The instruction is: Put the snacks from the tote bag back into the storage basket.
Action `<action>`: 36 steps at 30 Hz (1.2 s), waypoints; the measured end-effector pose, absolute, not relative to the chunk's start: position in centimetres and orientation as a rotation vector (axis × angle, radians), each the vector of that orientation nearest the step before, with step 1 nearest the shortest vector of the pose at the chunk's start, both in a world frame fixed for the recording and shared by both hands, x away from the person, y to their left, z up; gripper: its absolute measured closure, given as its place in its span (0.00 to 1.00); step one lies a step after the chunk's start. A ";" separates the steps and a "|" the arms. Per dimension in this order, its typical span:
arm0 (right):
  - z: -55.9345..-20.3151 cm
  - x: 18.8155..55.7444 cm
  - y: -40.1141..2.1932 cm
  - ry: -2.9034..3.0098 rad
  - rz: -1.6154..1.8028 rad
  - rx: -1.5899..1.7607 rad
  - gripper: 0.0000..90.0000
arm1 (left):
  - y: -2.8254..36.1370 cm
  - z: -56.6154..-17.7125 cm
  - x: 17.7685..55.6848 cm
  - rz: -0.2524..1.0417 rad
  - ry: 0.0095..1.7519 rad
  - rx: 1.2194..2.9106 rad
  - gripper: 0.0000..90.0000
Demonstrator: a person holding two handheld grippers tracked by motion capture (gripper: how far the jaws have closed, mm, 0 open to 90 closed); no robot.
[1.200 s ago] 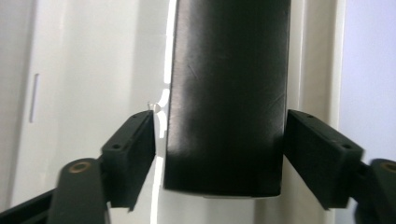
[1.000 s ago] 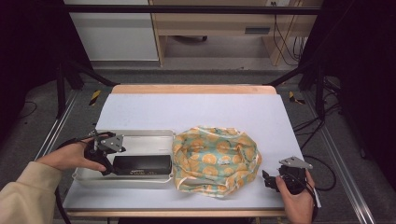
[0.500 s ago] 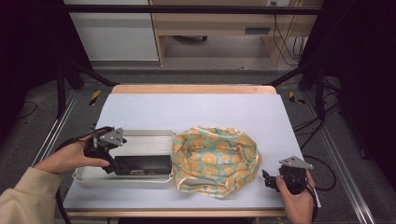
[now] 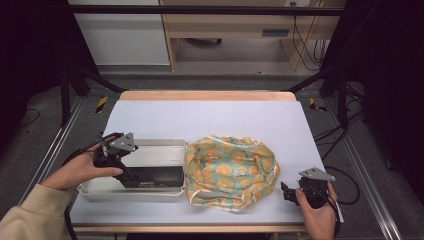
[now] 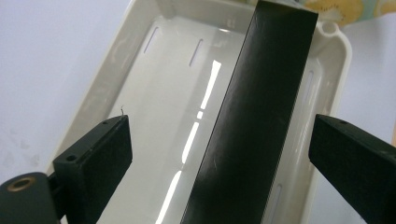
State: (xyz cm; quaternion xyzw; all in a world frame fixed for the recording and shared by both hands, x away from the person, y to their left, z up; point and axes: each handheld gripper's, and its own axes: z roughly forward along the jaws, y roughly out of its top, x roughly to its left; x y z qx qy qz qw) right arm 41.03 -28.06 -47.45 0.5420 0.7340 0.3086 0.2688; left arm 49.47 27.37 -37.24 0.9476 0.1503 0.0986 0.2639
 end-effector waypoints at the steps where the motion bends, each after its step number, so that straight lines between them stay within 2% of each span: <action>1: -47.4 41.0 -28.1 1.977 0.832 1.462 0.09 | 27.2 -37.3 49.4 0.258 0.423 2.544 0.07; 12: -47.5 41.0 -28.1 1.981 0.832 1.462 0.09 | 25.8 -37.4 48.2 0.302 0.462 2.505 0.07; 17: -47.4 41.0 -28.1 1.981 0.830 1.459 0.09 | 25.4 -37.3 48.0 0.323 0.544 2.439 0.07; 36: -47.3 41.0 -28.0 1.984 0.843 1.446 0.09 | 26.7 -38.3 48.0 0.405 0.728 2.236 0.08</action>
